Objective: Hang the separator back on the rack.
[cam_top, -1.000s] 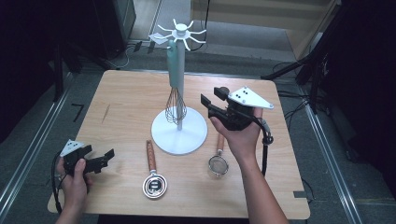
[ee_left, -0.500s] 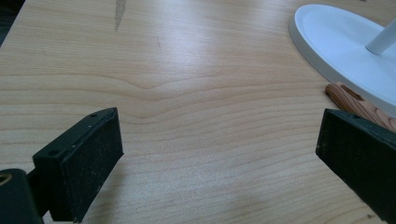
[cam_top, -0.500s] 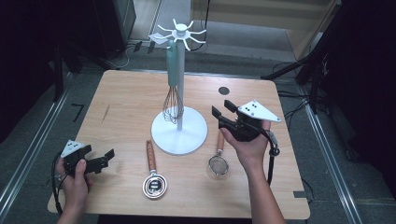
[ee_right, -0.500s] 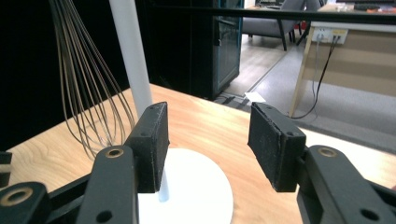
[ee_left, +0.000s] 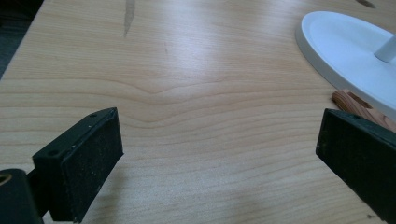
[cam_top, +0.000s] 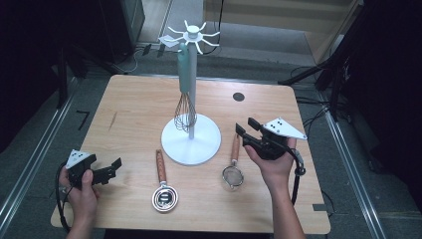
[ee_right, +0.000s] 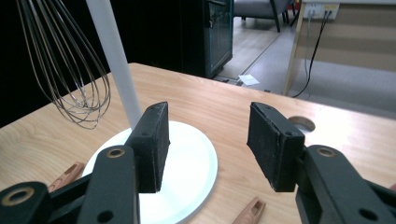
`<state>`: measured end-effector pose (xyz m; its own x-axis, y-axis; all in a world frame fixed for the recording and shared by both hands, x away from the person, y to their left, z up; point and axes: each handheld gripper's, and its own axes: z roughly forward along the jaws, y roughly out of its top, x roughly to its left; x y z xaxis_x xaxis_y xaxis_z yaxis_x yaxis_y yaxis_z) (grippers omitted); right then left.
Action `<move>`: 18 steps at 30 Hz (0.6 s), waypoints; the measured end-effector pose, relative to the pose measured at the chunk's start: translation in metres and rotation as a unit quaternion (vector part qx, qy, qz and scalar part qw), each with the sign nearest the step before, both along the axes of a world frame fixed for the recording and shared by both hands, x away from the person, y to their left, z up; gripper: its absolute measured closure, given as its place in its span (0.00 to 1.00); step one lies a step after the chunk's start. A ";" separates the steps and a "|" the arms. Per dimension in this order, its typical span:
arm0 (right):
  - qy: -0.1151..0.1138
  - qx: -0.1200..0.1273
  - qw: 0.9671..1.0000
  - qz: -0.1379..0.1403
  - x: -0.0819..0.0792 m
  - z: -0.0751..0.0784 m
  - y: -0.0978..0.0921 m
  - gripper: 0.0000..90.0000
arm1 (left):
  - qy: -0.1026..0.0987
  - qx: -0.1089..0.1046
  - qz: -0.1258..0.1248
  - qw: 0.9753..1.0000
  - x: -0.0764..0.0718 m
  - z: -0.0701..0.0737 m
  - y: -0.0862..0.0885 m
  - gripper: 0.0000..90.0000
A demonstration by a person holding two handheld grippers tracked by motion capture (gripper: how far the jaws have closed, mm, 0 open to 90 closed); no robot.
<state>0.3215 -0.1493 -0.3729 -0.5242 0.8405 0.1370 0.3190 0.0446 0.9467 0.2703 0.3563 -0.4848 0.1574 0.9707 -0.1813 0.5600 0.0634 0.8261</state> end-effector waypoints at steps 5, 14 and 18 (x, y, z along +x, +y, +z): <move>0.041 0.001 0.999 -0.004 0.001 -0.009 -0.003 0.59 | -0.012 0.003 0.004 1.000 -0.003 0.001 0.000 0.01; 0.083 -0.012 0.996 -0.012 0.005 -0.022 -0.002 0.59 | 0.003 0.018 0.010 1.000 0.000 0.001 -0.002 0.01; 0.096 -0.024 0.995 -0.020 0.007 -0.028 0.002 0.59 | 0.001 0.046 0.018 0.999 0.000 0.001 -0.006 0.01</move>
